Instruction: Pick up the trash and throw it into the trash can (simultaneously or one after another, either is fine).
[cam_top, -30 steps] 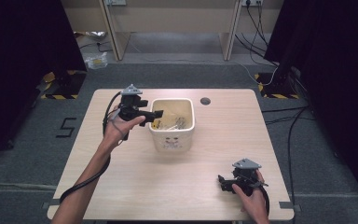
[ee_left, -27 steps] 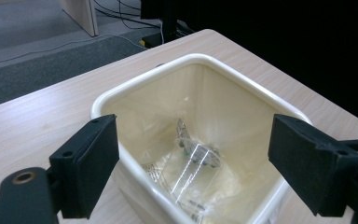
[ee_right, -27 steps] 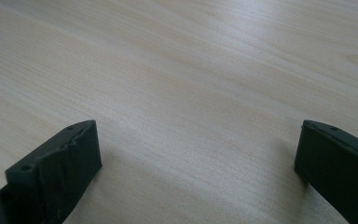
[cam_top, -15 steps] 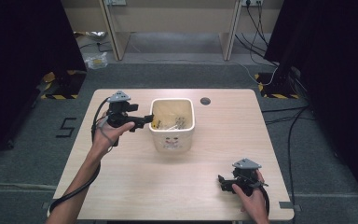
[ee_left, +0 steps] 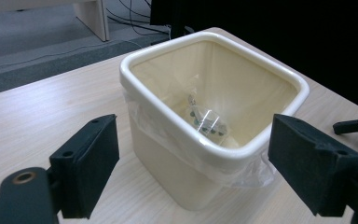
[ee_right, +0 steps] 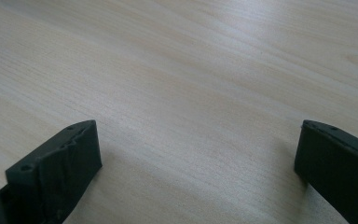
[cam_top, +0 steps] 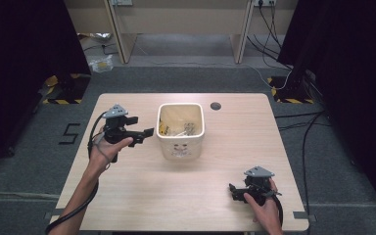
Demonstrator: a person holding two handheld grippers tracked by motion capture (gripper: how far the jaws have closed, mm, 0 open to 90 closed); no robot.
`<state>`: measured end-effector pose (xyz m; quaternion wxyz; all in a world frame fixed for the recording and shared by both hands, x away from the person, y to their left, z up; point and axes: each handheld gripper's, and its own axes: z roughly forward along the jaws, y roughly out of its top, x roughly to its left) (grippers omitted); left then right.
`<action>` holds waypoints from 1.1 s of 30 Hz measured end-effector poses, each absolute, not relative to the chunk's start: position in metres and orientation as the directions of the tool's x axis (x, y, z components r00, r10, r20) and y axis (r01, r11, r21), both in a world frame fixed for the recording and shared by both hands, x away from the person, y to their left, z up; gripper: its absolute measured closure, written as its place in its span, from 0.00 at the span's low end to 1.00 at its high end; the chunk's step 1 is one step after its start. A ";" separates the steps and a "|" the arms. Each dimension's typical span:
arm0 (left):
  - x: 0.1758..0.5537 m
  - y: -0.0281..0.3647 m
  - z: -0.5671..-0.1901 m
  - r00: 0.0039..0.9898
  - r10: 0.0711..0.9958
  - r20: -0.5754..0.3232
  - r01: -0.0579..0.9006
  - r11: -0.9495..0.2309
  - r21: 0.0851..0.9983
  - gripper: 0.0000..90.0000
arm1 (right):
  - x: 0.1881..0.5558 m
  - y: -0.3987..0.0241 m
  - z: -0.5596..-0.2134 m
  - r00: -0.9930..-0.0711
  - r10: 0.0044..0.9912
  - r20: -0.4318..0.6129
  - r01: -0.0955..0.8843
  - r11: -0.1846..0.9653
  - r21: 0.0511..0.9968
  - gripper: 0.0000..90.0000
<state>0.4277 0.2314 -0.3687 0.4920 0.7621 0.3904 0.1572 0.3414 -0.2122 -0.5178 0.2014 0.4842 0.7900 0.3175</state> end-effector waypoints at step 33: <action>0.399 0.241 -0.423 0.650 0.744 -0.155 0.436 -0.198 0.878 0.17 | 0.341 -0.212 -0.518 -0.450 0.893 -0.011 0.637 0.329 0.697 0.01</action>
